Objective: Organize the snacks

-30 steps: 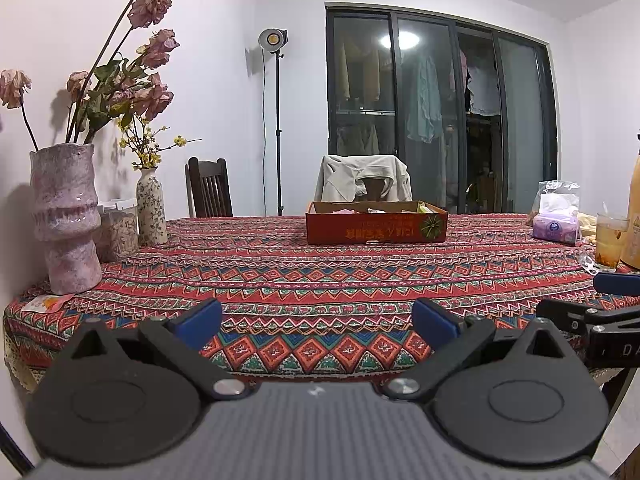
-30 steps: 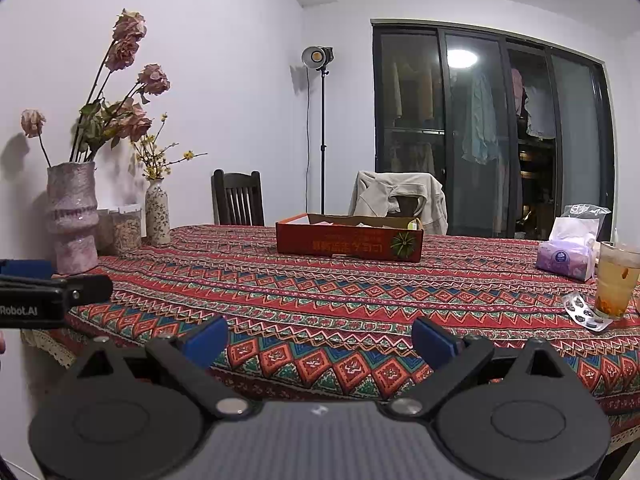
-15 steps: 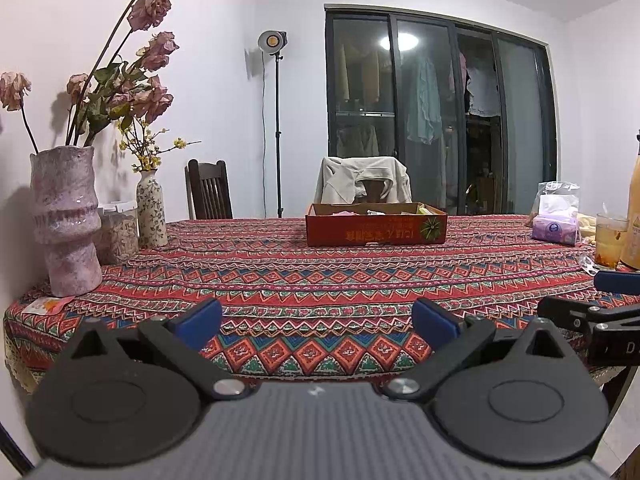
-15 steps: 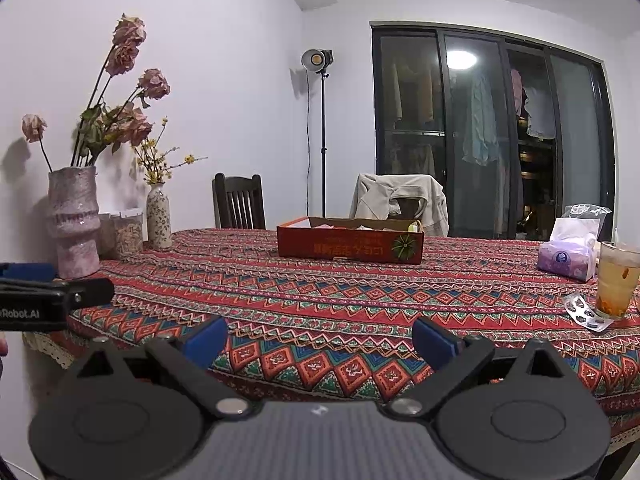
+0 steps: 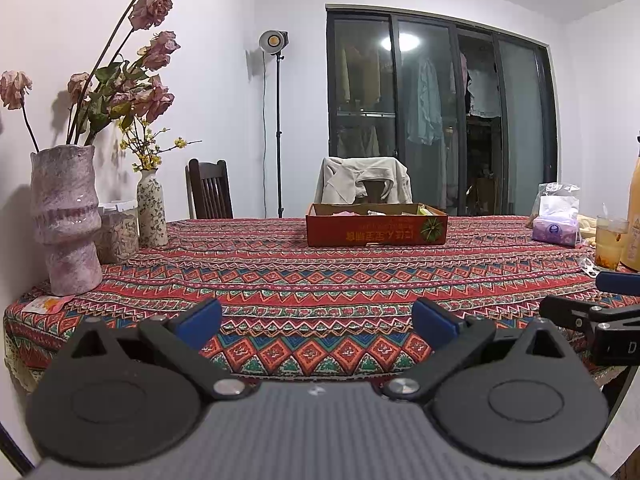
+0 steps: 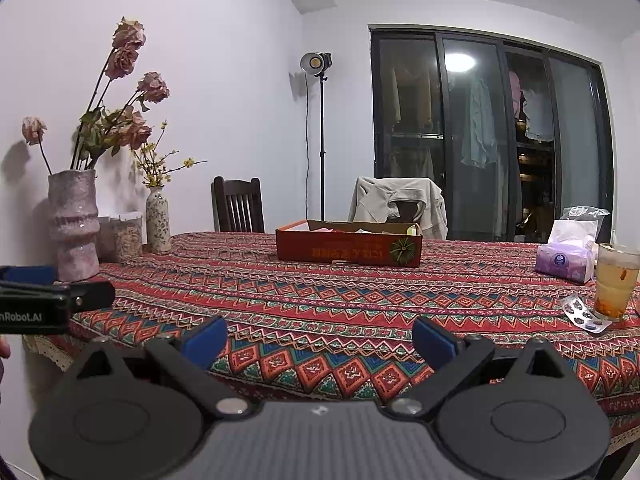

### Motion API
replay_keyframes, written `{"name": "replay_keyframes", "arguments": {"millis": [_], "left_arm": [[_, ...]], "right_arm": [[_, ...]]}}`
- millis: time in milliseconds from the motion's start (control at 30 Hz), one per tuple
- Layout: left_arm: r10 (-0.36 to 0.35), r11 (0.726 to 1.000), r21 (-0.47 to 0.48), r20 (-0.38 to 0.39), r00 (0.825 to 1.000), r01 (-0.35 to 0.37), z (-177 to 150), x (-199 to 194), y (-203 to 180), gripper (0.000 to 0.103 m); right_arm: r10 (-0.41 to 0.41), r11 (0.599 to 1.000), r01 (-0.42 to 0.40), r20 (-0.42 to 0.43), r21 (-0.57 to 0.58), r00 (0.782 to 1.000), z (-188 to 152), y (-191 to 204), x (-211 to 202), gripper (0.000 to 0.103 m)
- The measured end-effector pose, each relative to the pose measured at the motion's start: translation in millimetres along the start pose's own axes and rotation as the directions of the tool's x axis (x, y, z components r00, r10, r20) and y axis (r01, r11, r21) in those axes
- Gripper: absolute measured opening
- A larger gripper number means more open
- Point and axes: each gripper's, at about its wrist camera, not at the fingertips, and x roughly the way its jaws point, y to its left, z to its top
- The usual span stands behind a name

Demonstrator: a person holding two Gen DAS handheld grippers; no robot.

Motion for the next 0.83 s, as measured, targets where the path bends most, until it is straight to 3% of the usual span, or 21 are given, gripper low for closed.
{"name": "replay_keyframes", "arguments": {"millis": [833], "left_arm": [[-0.006,1.0,0.002,0.0,1.0,0.006,-1.4,-0.3,0.2,0.103]], "right_arm": [[0.0,1.0,0.0,0.001,0.002,1.0,-0.3,-1.5,-0.7,0.1]]}}
